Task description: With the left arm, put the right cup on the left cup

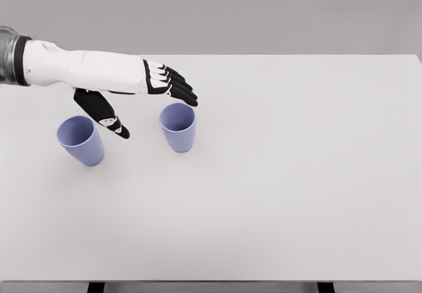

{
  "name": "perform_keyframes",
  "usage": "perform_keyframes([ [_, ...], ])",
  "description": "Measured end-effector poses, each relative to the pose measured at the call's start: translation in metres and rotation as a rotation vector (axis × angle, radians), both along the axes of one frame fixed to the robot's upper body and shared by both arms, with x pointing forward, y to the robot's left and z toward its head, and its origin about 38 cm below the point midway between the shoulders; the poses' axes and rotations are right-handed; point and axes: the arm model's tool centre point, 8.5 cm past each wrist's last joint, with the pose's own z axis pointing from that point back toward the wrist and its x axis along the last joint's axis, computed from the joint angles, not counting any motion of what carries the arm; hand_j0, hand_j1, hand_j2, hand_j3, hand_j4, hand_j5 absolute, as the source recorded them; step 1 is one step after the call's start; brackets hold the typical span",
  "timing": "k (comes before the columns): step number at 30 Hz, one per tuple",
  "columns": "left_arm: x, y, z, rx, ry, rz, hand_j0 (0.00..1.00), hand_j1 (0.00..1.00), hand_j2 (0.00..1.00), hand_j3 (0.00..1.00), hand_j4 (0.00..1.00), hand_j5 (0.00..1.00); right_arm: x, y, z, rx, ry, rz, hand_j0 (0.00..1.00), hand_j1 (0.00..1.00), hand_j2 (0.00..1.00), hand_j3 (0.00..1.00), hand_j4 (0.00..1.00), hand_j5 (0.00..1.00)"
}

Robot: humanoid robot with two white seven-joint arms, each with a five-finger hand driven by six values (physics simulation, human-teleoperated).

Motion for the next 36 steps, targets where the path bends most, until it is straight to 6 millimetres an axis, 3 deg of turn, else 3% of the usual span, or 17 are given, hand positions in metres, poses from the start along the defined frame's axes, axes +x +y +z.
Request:
perform_keyframes([
  [3,0.000,0.001,0.001,0.001,-0.002,0.002,1.00,1.00,1.00,1.00,1.00,1.00,-0.004,0.000,0.000,-0.006,0.008,-0.005,1.00,1.00,1.00,1.00,1.00,1.00],
  [6,0.004,-0.001,0.018,-0.002,-0.044,0.005,1.00,1.00,1.00,1.00,1.00,1.00,-0.003,0.000,0.000,-0.008,0.006,-0.007,1.00,1.00,1.00,1.00,1.00,1.00],
  [14,0.022,-0.003,0.002,0.001,-0.014,0.034,1.00,1.00,1.00,1.00,1.00,1.00,-0.003,0.000,0.000,-0.009,0.007,-0.010,1.00,1.00,1.00,1.00,1.00,1.00],
  [16,0.025,-0.006,-0.015,-0.003,0.023,0.038,1.00,1.00,1.00,1.00,1.00,1.00,-0.003,0.000,0.000,-0.009,0.006,-0.010,1.00,1.00,1.00,1.00,1.00,1.00],
  [20,0.035,-0.004,-0.020,0.002,0.025,0.064,1.00,1.00,1.00,1.00,1.00,1.00,-0.003,0.000,0.000,-0.009,0.007,-0.011,1.00,1.00,1.00,1.00,1.00,1.00],
  [25,0.052,0.003,-0.063,0.038,0.081,0.129,1.00,1.00,1.00,1.00,1.00,1.00,-0.003,0.000,0.000,-0.009,0.007,-0.011,1.00,1.00,1.00,1.00,1.00,1.00],
  [29,0.068,-0.003,-0.074,0.060,0.076,0.155,1.00,1.00,1.00,1.00,1.00,1.00,-0.003,0.000,0.000,-0.009,0.007,-0.011,1.00,1.00,1.00,1.00,1.00,1.00],
  [36,0.075,-0.014,-0.092,0.077,0.090,0.158,1.00,1.00,1.00,1.00,1.00,1.00,-0.003,0.000,0.000,-0.009,0.007,-0.012,1.00,1.00,1.00,1.00,1.00,1.00],
])
